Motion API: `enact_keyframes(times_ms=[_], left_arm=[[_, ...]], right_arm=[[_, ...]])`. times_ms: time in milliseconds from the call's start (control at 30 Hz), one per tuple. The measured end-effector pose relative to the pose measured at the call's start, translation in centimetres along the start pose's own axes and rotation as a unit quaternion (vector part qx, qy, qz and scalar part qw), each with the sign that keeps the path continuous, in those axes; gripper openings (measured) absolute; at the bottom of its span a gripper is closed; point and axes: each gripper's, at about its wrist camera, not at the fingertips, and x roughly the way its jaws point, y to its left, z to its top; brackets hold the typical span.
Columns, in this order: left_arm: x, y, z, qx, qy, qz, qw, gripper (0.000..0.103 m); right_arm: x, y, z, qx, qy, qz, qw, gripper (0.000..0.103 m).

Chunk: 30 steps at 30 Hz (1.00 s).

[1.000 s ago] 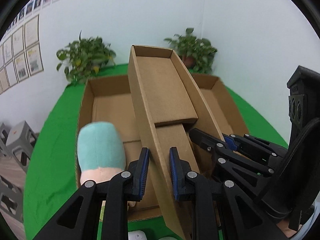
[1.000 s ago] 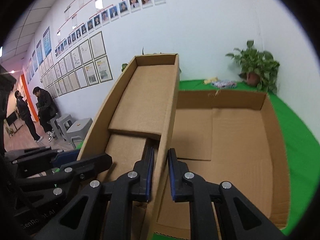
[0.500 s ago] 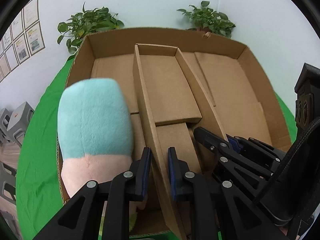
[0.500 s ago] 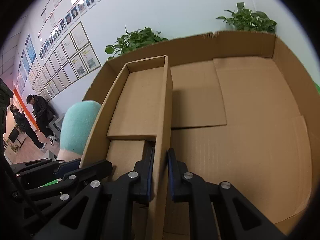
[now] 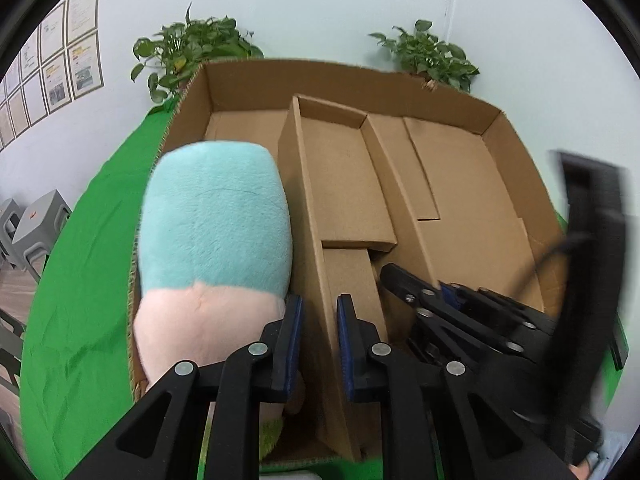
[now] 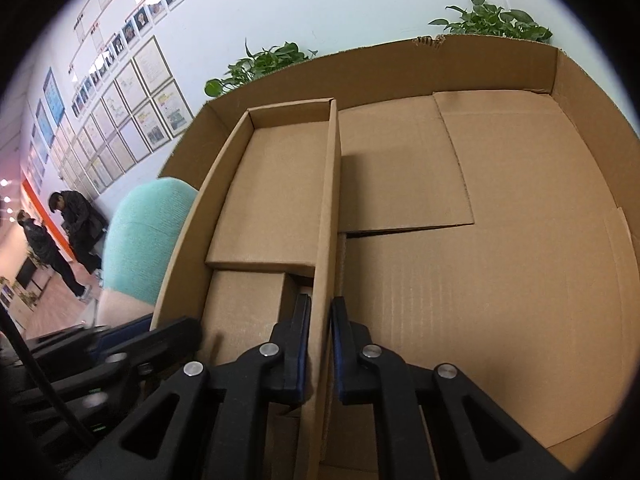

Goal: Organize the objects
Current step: 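Lift the narrow tray with both grippers and carry it into the large box, then lower the narrow tray beside the plush toy and open both grippers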

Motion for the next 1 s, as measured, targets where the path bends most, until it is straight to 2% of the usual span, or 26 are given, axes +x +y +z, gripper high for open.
enact_keyframes(times_ms=[133,233,367,500,600,667,733,800,900,967,1000], left_arm=[[-2.8,-0.6,-0.7,0.02,-0.033,0.021,0.9991,0.017],[-4.7,-0.2,-1.0,0.013,-0.05,0.019,0.9985,0.018],[-6.9,0.3,-1.8,0.009,-0.076,0.04,0.9963,0.036],[-8.5,0.9,-2.9,-0.001,-0.084,0.046,0.9955,0.036],[-9.5,1.1,-3.7,-0.005,-0.088,0.046,0.995,0.038],[-9.9,1.3,-4.2,-0.009,-0.089,0.05,0.9947,0.04],[-10.3,1.2,-4.8,-0.009,-0.091,0.056,0.9943,0.04],[-10.7,0.7,-5.2,-0.009,-0.097,0.062,0.9934,0.045],[-11.7,0.3,-5.7,-0.007,-0.115,0.075,0.9905,0.06],[-12.7,0.0,-6.3,-0.004,-0.133,0.09,0.987,0.078],[-13.2,-0.1,-6.7,-0.003,-0.144,0.097,0.9849,0.083]], right_arm=[[1.5,-0.3,-0.6,-0.002,0.024,-0.027,0.999,0.004],[1.3,0.1,-0.6,-0.016,0.024,-0.037,0.999,0.004],[1.3,0.3,-0.4,-0.032,0.032,-0.053,0.998,0.005],[0.9,0.4,-0.2,-0.045,0.034,-0.056,0.997,0.012],[0.1,0.6,-0.1,-0.057,0.023,-0.061,0.996,0.013],[-0.5,0.6,-0.1,-0.059,0.019,-0.048,0.997,0.026],[-1.3,0.7,0.0,-0.061,0.007,-0.025,0.998,0.063],[-2.0,0.8,0.2,-0.063,-0.006,-0.006,0.998,0.08],[-2.8,0.6,0.1,-0.051,-0.007,0.012,0.999,0.083],[-3.4,0.4,-0.1,-0.042,-0.004,0.016,0.999,0.086],[-3.9,0.3,-0.3,-0.043,-0.004,0.012,0.999,0.088]])
